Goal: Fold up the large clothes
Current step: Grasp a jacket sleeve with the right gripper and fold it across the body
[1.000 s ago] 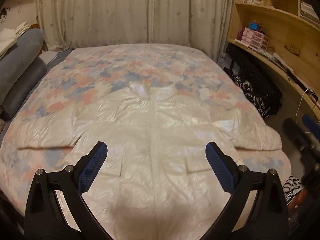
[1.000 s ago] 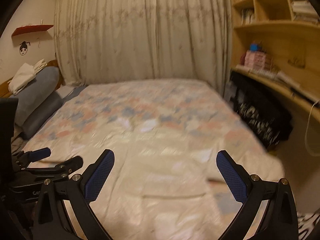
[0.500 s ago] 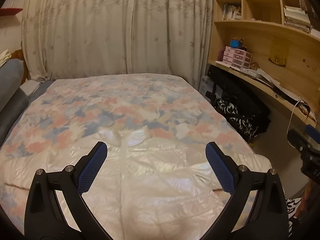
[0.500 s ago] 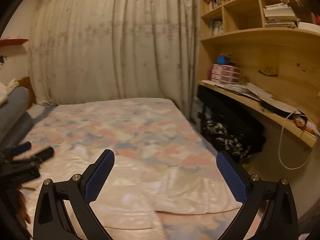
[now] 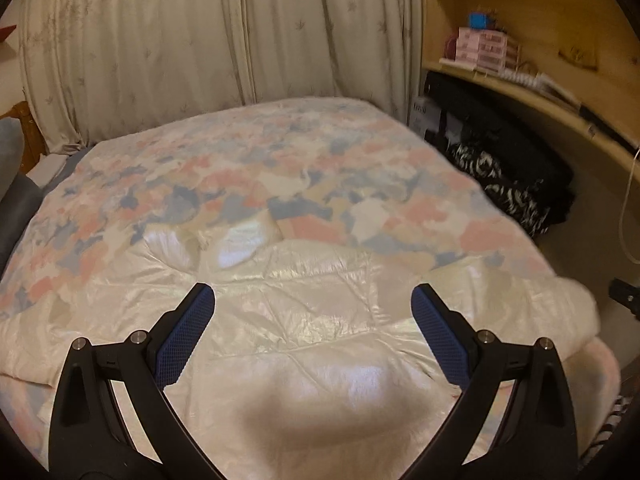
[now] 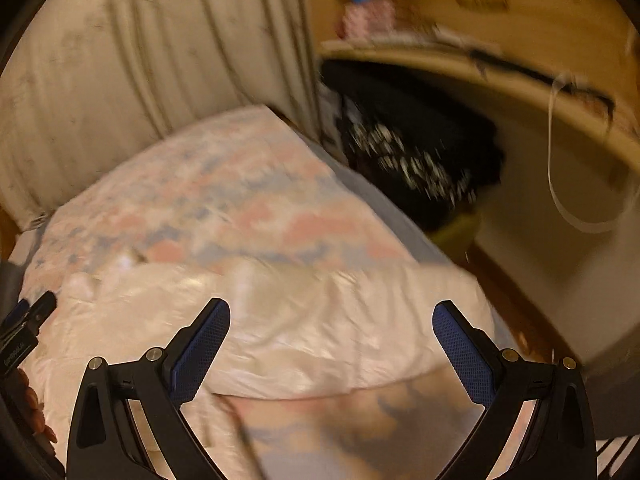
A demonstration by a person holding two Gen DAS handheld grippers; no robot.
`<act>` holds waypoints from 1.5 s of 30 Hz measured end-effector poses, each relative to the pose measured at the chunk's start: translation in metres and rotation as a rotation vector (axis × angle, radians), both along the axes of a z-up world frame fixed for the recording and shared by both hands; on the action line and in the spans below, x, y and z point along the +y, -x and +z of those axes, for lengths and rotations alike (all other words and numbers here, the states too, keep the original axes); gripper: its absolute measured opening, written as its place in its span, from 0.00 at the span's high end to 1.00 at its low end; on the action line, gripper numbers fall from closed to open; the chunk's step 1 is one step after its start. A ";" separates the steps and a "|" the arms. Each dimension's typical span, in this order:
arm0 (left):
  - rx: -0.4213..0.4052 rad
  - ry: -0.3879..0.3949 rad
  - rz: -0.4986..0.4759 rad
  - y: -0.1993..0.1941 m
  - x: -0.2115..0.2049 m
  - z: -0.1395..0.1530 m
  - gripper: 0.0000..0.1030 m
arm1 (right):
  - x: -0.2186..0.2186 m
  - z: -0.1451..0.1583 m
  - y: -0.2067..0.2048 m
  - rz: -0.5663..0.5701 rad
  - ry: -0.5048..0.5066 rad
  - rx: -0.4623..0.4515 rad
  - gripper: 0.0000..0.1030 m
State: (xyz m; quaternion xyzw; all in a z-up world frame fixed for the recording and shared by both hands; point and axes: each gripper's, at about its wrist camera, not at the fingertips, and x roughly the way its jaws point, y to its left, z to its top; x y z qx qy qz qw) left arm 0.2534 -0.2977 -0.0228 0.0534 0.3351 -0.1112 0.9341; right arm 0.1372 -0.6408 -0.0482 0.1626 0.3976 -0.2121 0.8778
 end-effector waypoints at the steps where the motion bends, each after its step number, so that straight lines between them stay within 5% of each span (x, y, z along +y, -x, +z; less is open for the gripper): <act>1: 0.015 -0.006 -0.001 -0.003 -0.003 -0.012 0.05 | -0.014 -0.019 -0.003 -0.022 -0.052 0.022 0.00; 6: 0.106 -0.039 -0.018 -0.020 -0.034 -0.067 0.05 | -0.057 -0.106 -0.003 -0.154 -0.209 0.114 0.03; 8: 0.129 -0.045 -0.013 -0.025 -0.044 -0.081 0.05 | -0.076 -0.142 -0.002 -0.211 -0.294 0.141 0.11; 13: 0.158 -0.026 -0.016 -0.029 -0.052 -0.096 0.07 | -0.121 -0.211 0.009 -0.373 -0.502 0.112 0.16; 18: 0.178 -0.021 -0.012 -0.031 -0.043 -0.095 0.15 | -0.134 -0.222 0.007 -0.436 -0.454 0.007 0.19; 23: 0.183 -0.005 0.000 -0.034 -0.016 -0.084 0.29 | -0.127 -0.213 -0.010 -0.424 -0.402 -0.020 0.82; 24: 0.182 -0.002 0.005 -0.034 -0.009 -0.081 0.29 | -0.122 -0.202 -0.012 -0.414 -0.374 -0.042 0.84; 29: 0.180 0.017 0.058 -0.036 0.042 -0.062 0.29 | -0.057 -0.122 -0.050 -0.233 -0.196 -0.190 0.88; 35: 0.155 0.071 0.091 -0.030 0.113 -0.040 0.29 | 0.082 -0.043 -0.105 0.129 -0.109 -0.291 0.88; 39: 0.158 0.120 0.105 -0.021 0.161 -0.036 0.29 | 0.184 -0.053 -0.139 0.350 -0.076 -0.219 0.88; 45: 0.217 0.137 0.088 -0.014 0.203 -0.060 0.29 | 0.304 -0.131 -0.157 0.527 0.079 -0.017 0.88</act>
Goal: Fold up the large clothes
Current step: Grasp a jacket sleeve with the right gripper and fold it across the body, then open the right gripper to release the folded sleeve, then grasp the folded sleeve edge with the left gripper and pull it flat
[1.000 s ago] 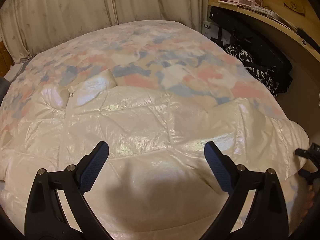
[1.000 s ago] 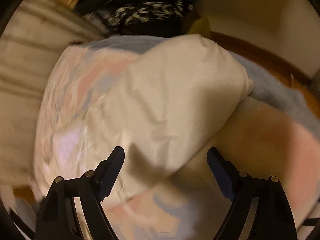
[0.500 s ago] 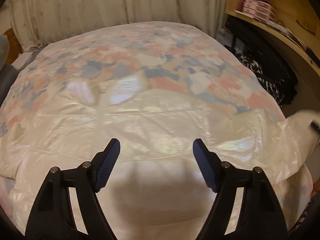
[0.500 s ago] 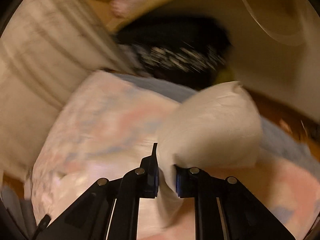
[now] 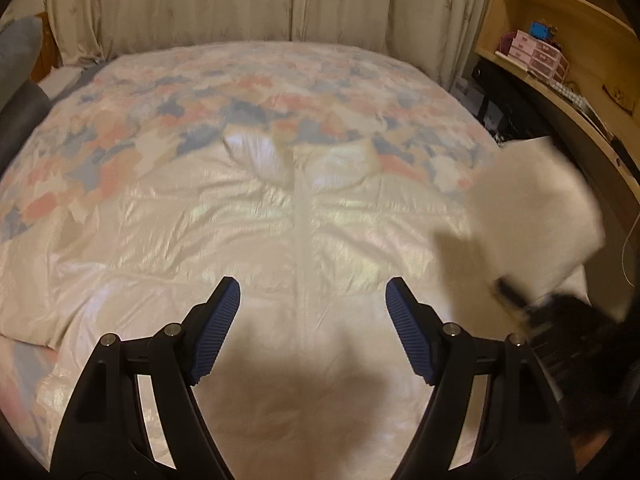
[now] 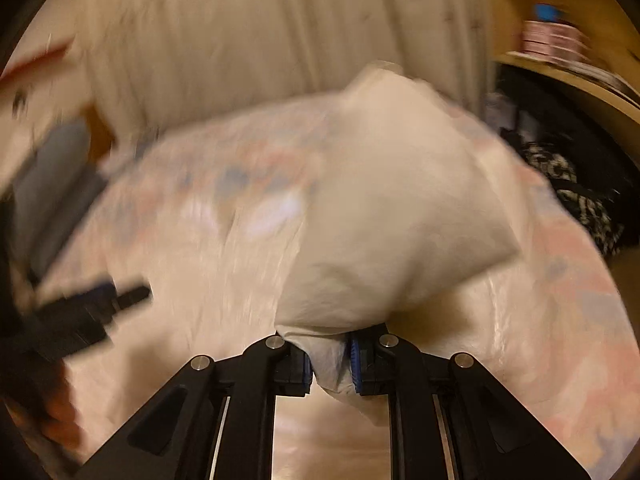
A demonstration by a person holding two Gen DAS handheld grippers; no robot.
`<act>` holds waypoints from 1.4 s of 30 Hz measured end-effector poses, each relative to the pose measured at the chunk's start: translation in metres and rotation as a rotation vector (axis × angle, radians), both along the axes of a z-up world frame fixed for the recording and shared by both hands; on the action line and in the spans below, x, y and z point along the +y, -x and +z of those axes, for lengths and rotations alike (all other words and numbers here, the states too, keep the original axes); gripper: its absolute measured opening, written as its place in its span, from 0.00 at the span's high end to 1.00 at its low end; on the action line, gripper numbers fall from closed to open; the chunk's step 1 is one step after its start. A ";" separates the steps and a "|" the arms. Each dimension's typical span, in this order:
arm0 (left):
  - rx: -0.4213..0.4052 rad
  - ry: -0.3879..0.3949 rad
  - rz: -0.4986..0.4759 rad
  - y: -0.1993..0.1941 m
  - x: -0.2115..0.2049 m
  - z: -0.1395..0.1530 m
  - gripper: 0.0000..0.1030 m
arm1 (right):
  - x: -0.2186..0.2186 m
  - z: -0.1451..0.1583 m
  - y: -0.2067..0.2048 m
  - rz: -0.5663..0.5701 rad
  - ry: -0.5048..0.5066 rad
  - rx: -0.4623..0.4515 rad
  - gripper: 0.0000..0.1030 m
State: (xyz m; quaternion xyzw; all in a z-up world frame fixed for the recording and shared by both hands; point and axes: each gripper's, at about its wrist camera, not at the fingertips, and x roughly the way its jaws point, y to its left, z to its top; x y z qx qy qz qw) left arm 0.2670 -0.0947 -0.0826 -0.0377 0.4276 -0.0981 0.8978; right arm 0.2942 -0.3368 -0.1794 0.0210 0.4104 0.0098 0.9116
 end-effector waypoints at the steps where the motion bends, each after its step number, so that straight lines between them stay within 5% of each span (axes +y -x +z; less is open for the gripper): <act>1: 0.013 0.008 -0.010 0.001 0.004 -0.005 0.29 | 0.014 -0.015 0.005 0.024 0.023 0.037 0.88; 5: 0.045 0.065 -0.055 0.003 0.008 -0.019 0.29 | 0.043 -0.051 0.018 0.093 0.079 0.140 0.75; 9: 0.090 0.169 -0.091 -0.004 0.010 -0.027 0.28 | 0.051 -0.045 0.039 0.129 0.159 0.110 0.59; 11: 0.115 0.219 -0.096 -0.008 0.013 -0.031 0.28 | 0.049 -0.032 0.055 0.137 0.148 0.078 0.31; 13: 0.135 0.261 -0.103 -0.013 0.013 -0.034 0.28 | 0.038 -0.015 0.067 0.135 0.137 0.021 0.20; 19: 0.208 0.301 -0.095 -0.025 0.012 -0.056 0.28 | 0.023 0.018 0.097 0.109 0.033 -0.022 0.20; 27: 0.293 0.317 -0.111 -0.025 -0.005 -0.090 0.29 | 0.018 0.014 0.116 0.075 -0.033 -0.012 0.20; 28: 0.300 0.316 -0.117 -0.025 -0.011 -0.093 0.32 | 0.016 0.012 0.122 0.072 -0.048 -0.002 0.20; 30: 0.299 0.301 -0.129 -0.025 -0.021 -0.095 0.59 | 0.028 0.000 0.118 0.070 -0.058 0.005 0.20; 32: 0.266 0.207 -0.143 -0.026 -0.039 -0.087 0.94 | 0.023 0.001 0.128 0.068 -0.055 0.004 0.20; 34: 0.201 0.139 -0.174 -0.024 -0.051 -0.069 0.97 | 0.018 0.008 0.142 0.068 -0.054 -0.005 0.20; 37: -0.009 0.002 -0.202 -0.015 -0.064 -0.019 0.98 | 0.019 0.019 0.149 0.069 -0.052 -0.025 0.20; 42: -0.164 -0.069 -0.146 -0.017 -0.032 0.025 0.98 | 0.014 0.040 0.161 0.068 -0.041 -0.044 0.20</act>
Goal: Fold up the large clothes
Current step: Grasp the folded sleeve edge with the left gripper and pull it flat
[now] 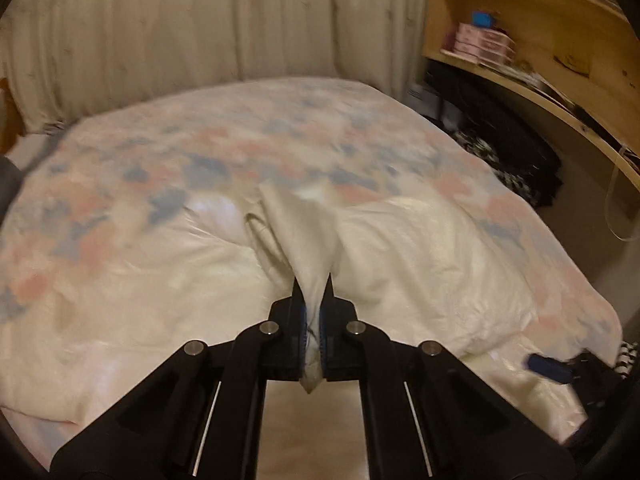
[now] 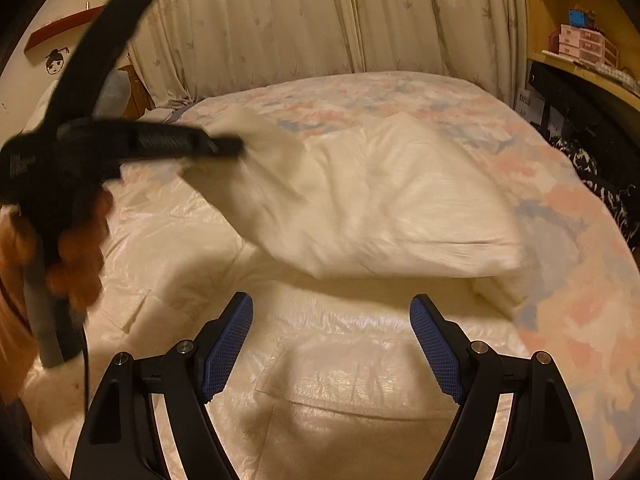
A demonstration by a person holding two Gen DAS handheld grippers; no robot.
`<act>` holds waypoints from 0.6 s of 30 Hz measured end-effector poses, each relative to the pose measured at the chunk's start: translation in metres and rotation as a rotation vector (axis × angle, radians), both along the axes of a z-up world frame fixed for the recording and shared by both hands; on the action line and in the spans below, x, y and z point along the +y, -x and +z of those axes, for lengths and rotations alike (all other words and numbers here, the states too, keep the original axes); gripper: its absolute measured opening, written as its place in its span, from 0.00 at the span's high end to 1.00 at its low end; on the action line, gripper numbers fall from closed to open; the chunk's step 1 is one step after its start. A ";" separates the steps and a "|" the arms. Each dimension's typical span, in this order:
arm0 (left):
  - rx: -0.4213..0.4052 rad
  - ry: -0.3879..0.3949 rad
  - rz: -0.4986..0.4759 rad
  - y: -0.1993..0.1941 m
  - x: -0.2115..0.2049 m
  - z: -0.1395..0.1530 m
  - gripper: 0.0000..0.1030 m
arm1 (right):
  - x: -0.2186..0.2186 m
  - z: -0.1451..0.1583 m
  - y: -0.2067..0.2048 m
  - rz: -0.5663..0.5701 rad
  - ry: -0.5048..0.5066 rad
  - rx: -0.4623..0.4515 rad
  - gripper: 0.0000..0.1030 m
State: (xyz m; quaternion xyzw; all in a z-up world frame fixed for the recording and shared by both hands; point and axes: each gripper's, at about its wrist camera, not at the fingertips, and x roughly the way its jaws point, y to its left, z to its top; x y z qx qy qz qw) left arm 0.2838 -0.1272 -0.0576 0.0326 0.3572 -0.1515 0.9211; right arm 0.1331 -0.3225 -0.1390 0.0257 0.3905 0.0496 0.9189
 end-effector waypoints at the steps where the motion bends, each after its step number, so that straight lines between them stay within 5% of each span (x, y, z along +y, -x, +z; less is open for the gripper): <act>1: 0.003 -0.008 0.028 -0.005 0.013 -0.001 0.98 | -0.005 0.005 0.008 -0.008 0.007 0.003 0.20; 7: 0.221 -0.024 0.127 -0.031 0.080 -0.071 0.95 | -0.030 0.014 0.020 -0.051 0.048 0.048 0.20; 9: 0.273 -0.018 0.135 -0.029 0.093 -0.096 0.86 | -0.044 0.014 0.022 -0.065 0.053 0.080 0.20; 18: 0.295 0.141 0.108 -0.040 0.123 -0.088 0.43 | -0.142 0.023 -0.046 -0.223 -0.232 0.151 0.14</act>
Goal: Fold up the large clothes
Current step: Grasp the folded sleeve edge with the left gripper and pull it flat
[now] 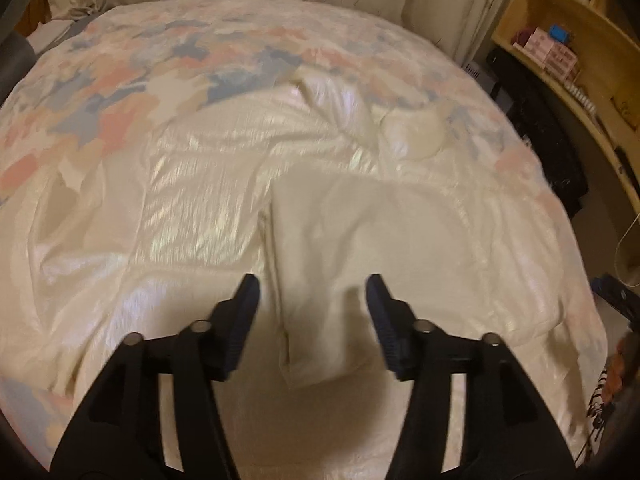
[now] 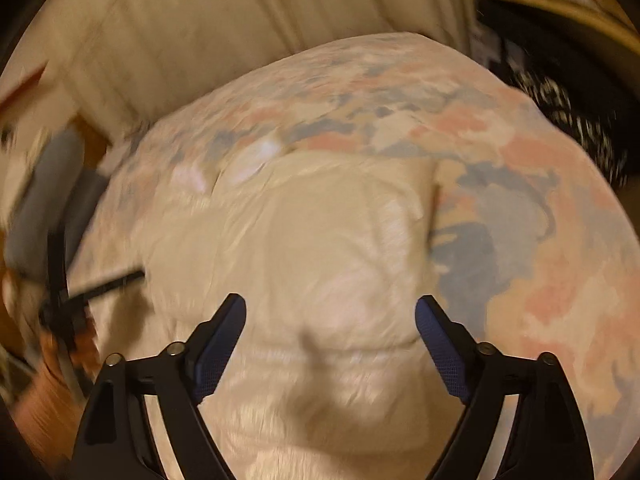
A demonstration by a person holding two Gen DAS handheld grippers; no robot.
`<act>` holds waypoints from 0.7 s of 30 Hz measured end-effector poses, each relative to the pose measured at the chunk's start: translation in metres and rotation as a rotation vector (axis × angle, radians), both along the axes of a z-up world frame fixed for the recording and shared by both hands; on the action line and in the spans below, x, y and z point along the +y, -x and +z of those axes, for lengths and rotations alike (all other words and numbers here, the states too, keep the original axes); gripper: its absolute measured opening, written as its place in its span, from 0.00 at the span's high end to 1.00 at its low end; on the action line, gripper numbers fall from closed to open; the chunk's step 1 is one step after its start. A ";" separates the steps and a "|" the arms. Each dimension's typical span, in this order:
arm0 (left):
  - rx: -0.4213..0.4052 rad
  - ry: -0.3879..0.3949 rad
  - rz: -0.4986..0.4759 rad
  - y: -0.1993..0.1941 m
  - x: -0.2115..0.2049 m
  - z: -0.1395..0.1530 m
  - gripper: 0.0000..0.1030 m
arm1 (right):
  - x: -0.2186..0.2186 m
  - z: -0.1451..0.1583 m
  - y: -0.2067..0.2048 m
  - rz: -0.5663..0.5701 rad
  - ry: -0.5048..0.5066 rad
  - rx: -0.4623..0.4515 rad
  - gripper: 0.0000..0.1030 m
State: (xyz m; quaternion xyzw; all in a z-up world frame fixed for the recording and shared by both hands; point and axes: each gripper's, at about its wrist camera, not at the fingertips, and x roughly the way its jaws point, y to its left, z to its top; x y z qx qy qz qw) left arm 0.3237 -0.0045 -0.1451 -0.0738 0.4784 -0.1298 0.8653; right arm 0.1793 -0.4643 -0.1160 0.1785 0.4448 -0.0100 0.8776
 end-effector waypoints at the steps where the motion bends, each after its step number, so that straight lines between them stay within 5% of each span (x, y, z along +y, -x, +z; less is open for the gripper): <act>1: 0.002 0.006 0.007 -0.007 0.002 0.001 0.43 | -0.012 0.000 -0.012 -0.019 -0.030 0.005 0.13; 6: 0.055 -0.024 0.032 -0.044 -0.004 -0.006 0.43 | -0.073 -0.019 -0.063 -0.136 -0.127 0.043 0.13; 11: 0.114 -0.017 0.048 -0.076 -0.011 -0.027 0.43 | -0.106 -0.074 -0.104 -0.224 -0.248 0.091 0.13; 13: 0.111 0.015 0.065 -0.079 -0.013 -0.029 0.53 | -0.110 -0.093 -0.115 -0.239 -0.310 0.096 0.13; 15: 0.092 0.022 0.074 -0.079 -0.015 -0.027 0.78 | -0.110 -0.108 -0.122 -0.229 -0.361 0.104 0.14; 16: 0.072 0.022 0.080 -0.078 -0.015 -0.025 0.83 | -0.106 -0.113 -0.124 -0.216 -0.365 0.108 0.17; 19: -0.008 -0.006 0.090 -0.068 -0.018 -0.013 0.89 | -0.082 -0.102 -0.134 -0.122 -0.274 0.069 0.71; 21: -0.069 -0.027 0.095 -0.058 -0.021 -0.008 0.90 | -0.066 -0.081 -0.141 -0.088 -0.123 0.014 0.76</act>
